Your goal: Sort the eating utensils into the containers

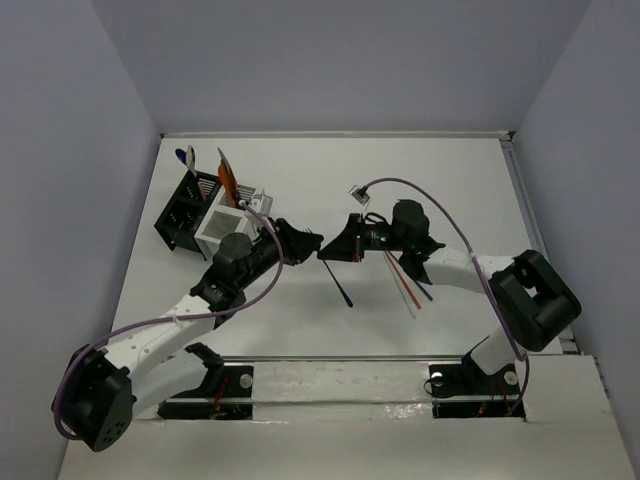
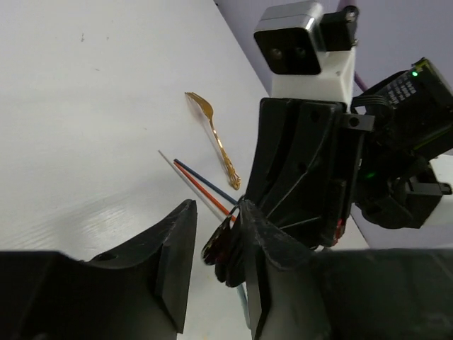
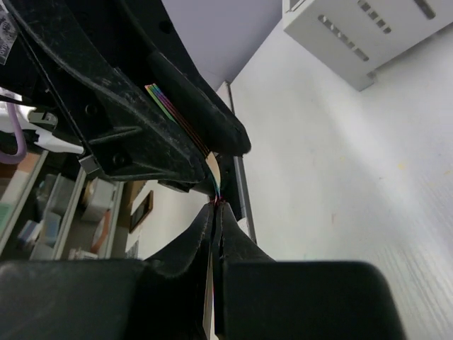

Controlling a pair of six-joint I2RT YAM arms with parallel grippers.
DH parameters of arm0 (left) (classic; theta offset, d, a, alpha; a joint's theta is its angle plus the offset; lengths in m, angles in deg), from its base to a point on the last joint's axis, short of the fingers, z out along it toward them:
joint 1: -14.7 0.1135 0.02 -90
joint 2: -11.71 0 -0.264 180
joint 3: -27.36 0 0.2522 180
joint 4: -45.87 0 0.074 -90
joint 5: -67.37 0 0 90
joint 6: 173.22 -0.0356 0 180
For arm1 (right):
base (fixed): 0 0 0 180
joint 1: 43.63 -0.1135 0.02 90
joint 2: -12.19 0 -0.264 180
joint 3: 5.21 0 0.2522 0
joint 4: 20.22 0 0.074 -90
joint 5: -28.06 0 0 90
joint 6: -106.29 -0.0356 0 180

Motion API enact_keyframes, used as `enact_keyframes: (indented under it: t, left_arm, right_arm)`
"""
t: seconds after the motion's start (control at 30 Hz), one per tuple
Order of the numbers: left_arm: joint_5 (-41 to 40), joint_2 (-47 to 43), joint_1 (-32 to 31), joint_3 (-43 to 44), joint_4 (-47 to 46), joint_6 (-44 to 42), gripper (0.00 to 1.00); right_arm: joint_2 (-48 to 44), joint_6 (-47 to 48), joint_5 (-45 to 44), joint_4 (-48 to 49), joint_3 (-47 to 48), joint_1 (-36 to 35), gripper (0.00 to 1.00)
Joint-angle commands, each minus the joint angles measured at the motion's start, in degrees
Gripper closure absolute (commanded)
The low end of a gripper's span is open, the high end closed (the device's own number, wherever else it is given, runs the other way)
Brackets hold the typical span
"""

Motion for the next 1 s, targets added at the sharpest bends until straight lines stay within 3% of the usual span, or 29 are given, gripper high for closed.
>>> enact_keyframes:
  t: [0.0, 0.1, 0.23, 0.33, 0.37, 0.43, 0.57, 0.73, 0.97]
  left_arm:
    - [-3.9, -0.4, -0.9, 3.7, -5.2, -1.7, 0.83]
    - [-3.8, -0.5, -1.4, 4.1, -5.8, -1.6, 1.00]
    - [-4.3, -0.8, -1.4, 4.7, -4.5, -1.5, 1.00]
    - [-6.1, -1.6, -1.4, 5.6, -1.2, -2.4, 1.00]
    - [-6.5, -1.9, -1.4, 6.3, 0.5, -2.8, 1.00]
    - [-8.5, -2.8, -1.4, 7.7, 3.2, -3.9, 1.00]
    - [-11.6, -3.6, -1.4, 10.1, 7.4, -6.3, 1.00]
    - [-18.2, -2.9, -0.9, 15.0, 14.9, -10.0, 1.00]
    - [-29.0, -3.4, 1.7, 22.2, 25.8, -14.9, 1.00]
  right_arm:
    - [3.0, -4.6, 5.4, 9.2, 0.0, -0.6, 1.00]
    - [4.2, -5.7, 6.2, 10.5, 0.2, -0.6, 1.00]
    - [4.5, -5.7, 6.1, 10.5, 0.1, -0.6, 0.99]
    - [4.0, -4.9, 5.6, 9.5, 0.1, -0.6, 0.77]
    - [3.8, -4.7, 5.5, 9.1, 0.1, -0.6, 0.62]
    - [3.7, -4.3, 5.5, 8.3, 0.2, -0.6, 0.48]
    - [2.9, -4.2, 5.5, 8.3, 0.1, -0.6, 0.28]
    - [-0.8, -1.0, 3.4, 4.9, -0.5, -0.6, 0.14]
    - [-11.6, 8.4, -5.8, -5.9, -2.2, -0.6, 0.04]
